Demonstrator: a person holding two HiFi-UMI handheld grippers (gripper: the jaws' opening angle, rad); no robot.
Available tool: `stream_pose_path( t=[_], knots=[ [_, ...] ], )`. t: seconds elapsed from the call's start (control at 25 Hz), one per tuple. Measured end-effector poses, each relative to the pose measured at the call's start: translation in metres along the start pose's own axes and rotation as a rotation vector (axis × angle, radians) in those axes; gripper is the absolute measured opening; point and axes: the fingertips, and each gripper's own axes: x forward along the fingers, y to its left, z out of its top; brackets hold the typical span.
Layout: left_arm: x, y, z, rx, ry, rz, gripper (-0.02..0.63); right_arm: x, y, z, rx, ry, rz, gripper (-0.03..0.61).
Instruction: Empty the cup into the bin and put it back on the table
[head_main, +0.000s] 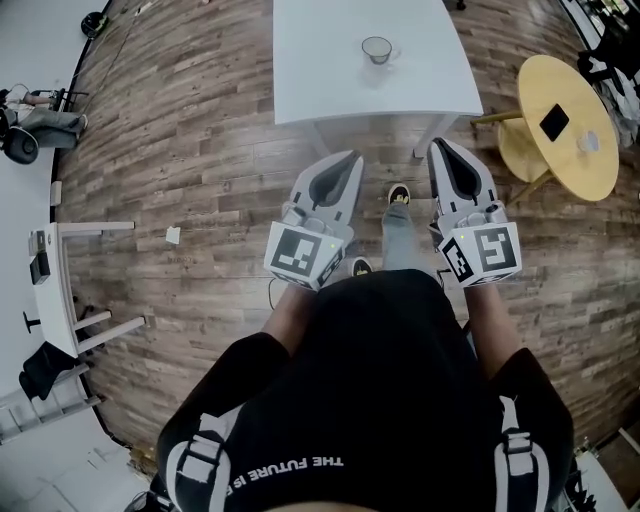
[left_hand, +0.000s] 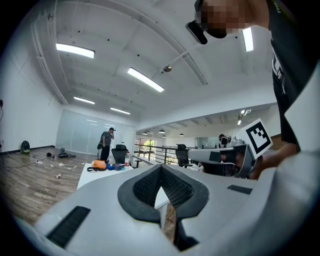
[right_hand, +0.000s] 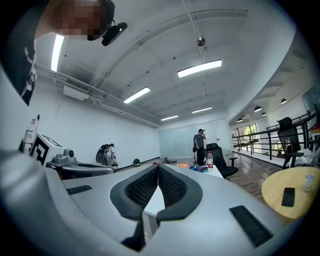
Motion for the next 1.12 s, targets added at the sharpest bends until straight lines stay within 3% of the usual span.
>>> stream_pose_path(
  t=[0.24, 0.64, 0.84, 1.12],
  knots=[
    [0.083, 0.049, 0.001, 0.038, -0.003, 0.02, 0.021, 0.074, -0.073, -0.01, 0.018, 0.014, 0.0, 0.017],
    [0.225, 0.121, -0.001, 0.051, 0.052, 0.106, 0.021, 0.196, -0.19, -0.023, 0.043, 0.057, 0.079, 0.017],
    [0.261, 0.141, -0.015, 0.038, 0.089, 0.12, 0.021, 0.231, -0.214, -0.037, 0.026, 0.092, 0.12, 0.017],
    [0.278, 0.185, -0.06, 0.04, 0.15, 0.104, 0.021, 0.268, -0.206, -0.068, -0.015, 0.17, 0.142, 0.017]
  ],
)
